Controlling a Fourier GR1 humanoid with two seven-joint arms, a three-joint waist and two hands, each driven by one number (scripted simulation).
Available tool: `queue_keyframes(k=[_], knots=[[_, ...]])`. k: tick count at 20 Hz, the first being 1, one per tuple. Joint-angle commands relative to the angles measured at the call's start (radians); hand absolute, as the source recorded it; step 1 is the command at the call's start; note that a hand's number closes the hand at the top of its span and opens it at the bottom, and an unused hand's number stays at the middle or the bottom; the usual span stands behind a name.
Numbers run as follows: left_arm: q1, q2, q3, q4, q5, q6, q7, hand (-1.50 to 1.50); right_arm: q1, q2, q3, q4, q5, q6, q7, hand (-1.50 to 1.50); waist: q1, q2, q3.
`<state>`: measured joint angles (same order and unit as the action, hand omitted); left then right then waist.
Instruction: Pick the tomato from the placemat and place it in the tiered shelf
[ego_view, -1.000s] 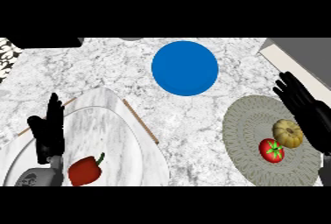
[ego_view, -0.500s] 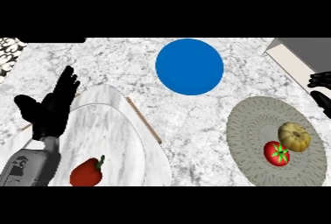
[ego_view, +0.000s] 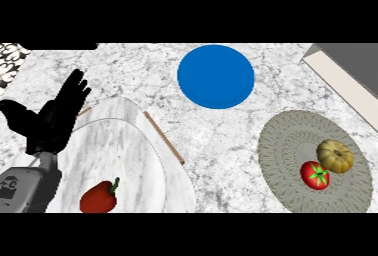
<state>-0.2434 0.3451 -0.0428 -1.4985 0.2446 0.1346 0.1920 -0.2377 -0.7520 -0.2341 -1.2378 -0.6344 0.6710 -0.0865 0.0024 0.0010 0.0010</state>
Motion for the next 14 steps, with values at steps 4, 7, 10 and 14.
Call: queue_keyframes(k=[4,7,10,14], knots=[[0.007,0.004,0.021,0.001,0.020,-0.018,0.004,0.00,0.036,-0.195,0.106,-0.189,0.191,0.142,0.091,-1.50,-0.011,-0.006,-0.003],[-0.002,0.009,0.016,0.011,-0.002,-0.007,0.002,0.00,-0.021,-0.314,0.106,-0.323,0.394,0.098,0.095,-1.50,-0.011,-0.009,-0.004],[0.002,0.017,0.020,0.008,0.012,-0.028,0.009,0.00,-0.033,-0.353,0.145,-0.452,0.554,0.037,0.131,-1.50,-0.005,-0.008,-0.003],[-0.023,0.006,0.032,0.025,0.010,-0.025,0.016,0.00,0.062,-0.251,0.241,-0.595,0.687,-0.061,0.213,-1.50,-0.014,-0.004,-0.001]])
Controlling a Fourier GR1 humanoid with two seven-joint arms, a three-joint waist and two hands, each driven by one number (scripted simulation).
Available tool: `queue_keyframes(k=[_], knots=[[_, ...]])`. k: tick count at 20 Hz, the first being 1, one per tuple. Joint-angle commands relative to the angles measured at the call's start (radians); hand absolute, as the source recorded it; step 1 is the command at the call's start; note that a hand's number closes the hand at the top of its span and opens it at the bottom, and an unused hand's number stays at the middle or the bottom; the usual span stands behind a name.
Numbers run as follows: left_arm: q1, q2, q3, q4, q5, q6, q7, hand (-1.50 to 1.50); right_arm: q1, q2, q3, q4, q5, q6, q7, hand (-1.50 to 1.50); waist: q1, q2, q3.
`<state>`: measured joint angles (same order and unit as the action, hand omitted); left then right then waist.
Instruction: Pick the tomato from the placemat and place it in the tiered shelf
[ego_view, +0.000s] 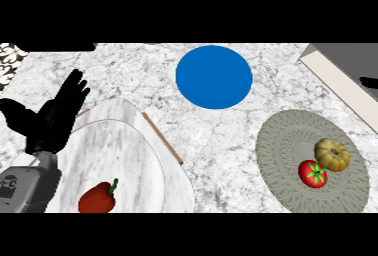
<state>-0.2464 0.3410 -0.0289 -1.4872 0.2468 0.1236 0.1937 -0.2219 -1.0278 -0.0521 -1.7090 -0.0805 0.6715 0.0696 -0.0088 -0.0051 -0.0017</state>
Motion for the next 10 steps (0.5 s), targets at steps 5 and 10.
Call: queue_keyframes(k=[5,10], knots=[[-0.001,-0.012,0.007,-0.021,-0.014,-0.021,0.025,0.00,0.064,0.121,0.128,-0.252,0.190,-0.070,0.247,-1.50,0.007,0.004,0.001],[0.025,-0.011,0.019,-0.013,-0.023,-0.037,-0.016,0.00,0.107,0.145,0.257,-0.255,0.395,-0.076,0.289,-1.50,0.009,0.005,0.001]])
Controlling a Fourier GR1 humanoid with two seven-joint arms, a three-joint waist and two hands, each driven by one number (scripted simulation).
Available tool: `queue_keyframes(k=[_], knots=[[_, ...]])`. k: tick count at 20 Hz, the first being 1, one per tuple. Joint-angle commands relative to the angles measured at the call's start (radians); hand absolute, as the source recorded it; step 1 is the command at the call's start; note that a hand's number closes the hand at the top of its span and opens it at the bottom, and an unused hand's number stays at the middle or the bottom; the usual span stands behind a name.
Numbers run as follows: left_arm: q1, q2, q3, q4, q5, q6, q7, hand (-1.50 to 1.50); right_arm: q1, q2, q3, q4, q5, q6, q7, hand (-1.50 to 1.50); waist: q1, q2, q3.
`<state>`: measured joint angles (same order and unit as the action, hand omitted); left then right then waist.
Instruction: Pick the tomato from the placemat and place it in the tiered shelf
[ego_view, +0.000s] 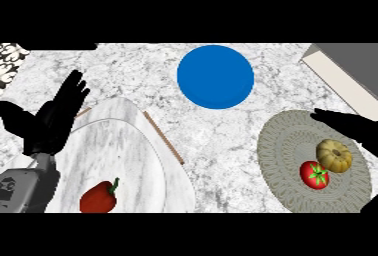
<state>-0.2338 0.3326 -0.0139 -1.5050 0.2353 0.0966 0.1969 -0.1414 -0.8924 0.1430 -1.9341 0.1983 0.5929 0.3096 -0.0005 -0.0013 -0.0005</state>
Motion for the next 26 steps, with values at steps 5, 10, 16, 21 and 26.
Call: queue_keyframes(k=[5,10,16,21,26], knots=[[-0.013,-0.016,0.018,-0.013,-0.021,-0.010,0.019,0.00,0.037,0.059,0.079,-0.039,0.237,0.023,0.084,-1.50,0.000,0.001,0.001],[-0.058,-0.007,0.036,-0.032,-0.030,-0.012,0.108,0.00,0.109,0.050,0.045,-0.034,0.326,0.038,-0.001,-1.50,-0.004,0.000,0.001],[-0.021,-0.070,0.039,0.029,-0.083,-0.022,-0.002,0.00,0.140,0.150,0.038,-0.007,0.429,0.062,-0.045,-1.50,-0.001,0.001,0.001],[0.032,-0.101,0.038,0.043,-0.097,-0.053,-0.075,0.00,0.182,0.180,0.006,0.018,0.502,0.040,-0.096,-1.50,-0.002,0.001,0.001],[-0.004,-0.083,0.074,0.019,-0.085,-0.075,-0.006,0.00,0.160,0.263,0.034,0.061,0.586,0.024,-0.122,-1.50,0.001,0.001,0.001]])
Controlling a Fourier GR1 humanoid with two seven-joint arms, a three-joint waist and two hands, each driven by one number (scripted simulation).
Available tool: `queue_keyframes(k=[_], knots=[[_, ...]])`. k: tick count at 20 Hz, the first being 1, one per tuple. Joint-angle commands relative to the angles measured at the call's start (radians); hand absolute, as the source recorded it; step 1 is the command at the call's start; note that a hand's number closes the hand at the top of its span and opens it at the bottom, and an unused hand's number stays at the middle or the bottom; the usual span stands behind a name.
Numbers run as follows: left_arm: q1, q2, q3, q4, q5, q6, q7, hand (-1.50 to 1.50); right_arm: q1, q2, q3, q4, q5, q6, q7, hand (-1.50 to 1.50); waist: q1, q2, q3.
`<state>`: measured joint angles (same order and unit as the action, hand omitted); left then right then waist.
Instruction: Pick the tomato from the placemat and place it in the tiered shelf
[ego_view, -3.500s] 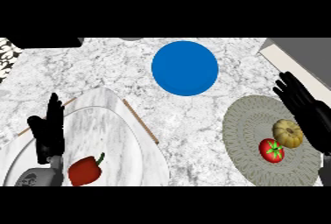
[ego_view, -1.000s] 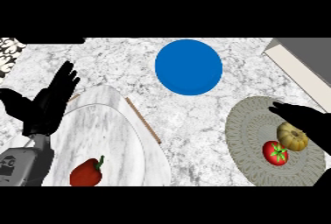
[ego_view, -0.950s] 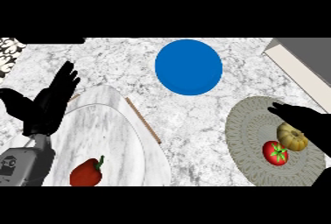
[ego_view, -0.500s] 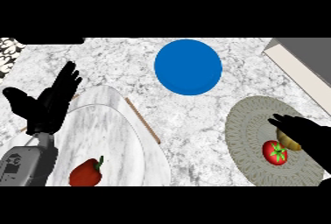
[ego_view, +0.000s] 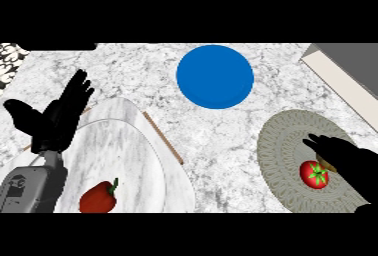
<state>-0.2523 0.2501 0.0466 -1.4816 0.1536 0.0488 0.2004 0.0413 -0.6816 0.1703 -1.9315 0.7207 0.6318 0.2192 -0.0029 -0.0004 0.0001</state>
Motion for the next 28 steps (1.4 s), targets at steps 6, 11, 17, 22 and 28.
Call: queue_keyframes(k=[6,11,17,22,28], knots=[[0.007,-0.005,0.020,-0.038,-0.020,-0.035,0.013,0.00,-0.072,0.097,-0.001,0.149,0.125,-0.004,-0.077,-1.50,0.004,0.000,0.000],[0.008,0.007,0.056,-0.053,0.000,-0.056,0.068,0.00,-0.026,0.156,-0.001,0.185,0.173,-0.046,-0.113,-1.50,0.002,0.000,0.000],[-0.020,-0.043,0.026,0.003,-0.051,-0.036,0.004,0.00,-0.087,0.201,0.029,0.372,0.248,-0.102,-0.180,-1.50,0.004,0.001,0.000],[-0.011,-0.027,0.053,-0.074,-0.025,-0.042,0.084,0.00,-0.087,0.190,0.026,0.441,0.301,-0.165,-0.280,1.50,0.005,0.000,0.000],[0.017,-0.054,0.037,-0.088,-0.066,-0.020,0.071,0.00,-0.092,0.196,0.010,0.439,0.355,-0.278,-0.373,1.50,0.004,0.000,0.000]])
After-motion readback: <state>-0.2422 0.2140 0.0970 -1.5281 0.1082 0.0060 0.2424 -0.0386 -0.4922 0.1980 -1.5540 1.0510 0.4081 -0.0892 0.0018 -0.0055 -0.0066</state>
